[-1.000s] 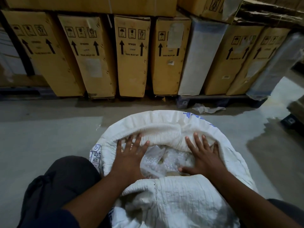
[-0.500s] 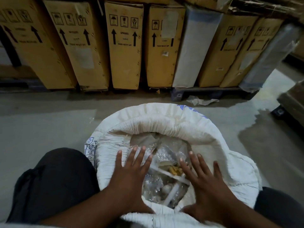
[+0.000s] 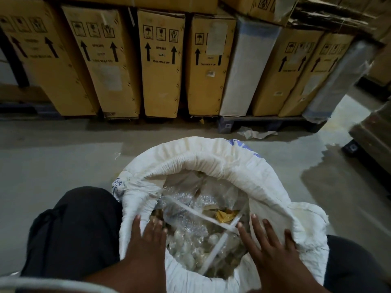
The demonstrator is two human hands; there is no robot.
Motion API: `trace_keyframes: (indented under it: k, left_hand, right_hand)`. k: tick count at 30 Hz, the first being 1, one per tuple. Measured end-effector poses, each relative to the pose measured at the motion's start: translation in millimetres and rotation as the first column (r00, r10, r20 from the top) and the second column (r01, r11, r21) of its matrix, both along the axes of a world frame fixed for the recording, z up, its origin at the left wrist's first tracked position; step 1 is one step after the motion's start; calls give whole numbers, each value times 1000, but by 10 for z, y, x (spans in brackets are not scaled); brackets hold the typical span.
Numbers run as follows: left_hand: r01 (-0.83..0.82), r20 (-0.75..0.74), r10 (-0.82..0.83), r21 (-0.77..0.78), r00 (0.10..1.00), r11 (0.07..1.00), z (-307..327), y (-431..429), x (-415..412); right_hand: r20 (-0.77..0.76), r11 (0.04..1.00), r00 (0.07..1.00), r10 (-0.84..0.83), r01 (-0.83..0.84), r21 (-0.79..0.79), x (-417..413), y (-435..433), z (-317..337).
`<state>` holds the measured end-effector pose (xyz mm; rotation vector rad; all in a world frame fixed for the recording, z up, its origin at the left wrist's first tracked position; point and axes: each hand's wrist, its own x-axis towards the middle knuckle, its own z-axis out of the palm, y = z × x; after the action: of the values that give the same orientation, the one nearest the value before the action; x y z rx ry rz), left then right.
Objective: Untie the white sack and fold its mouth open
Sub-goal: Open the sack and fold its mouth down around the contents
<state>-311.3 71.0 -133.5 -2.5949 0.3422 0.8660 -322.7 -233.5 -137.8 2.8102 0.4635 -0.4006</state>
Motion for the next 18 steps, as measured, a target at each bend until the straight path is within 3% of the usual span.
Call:
trace_keyframes:
  k: [4, 7, 9, 12, 18]
  left_hand:
    - [39, 18, -35, -316, 999, 948, 405, -144, 277]
    - [7, 59, 33, -578, 998, 816, 498, -280, 525]
    - [23, 128, 88, -682, 988, 731, 404, -230, 692]
    - [105, 334, 176, -675, 926, 730, 201, 64, 962]
    - [105, 543, 307, -599, 782, 793, 96, 320, 1141]
  right_hand:
    - [-89, 980, 996, 15, 3, 198, 302, 284, 385]
    - [40, 927, 988, 147, -152, 342, 553, 408, 390]
    - [87, 931, 968, 236, -250, 264, 761, 381, 322]
    - [168, 963, 959, 227, -247, 106, 1098, 206, 323]
    - [294, 997, 953, 73, -67, -32, 1470, -89, 423]
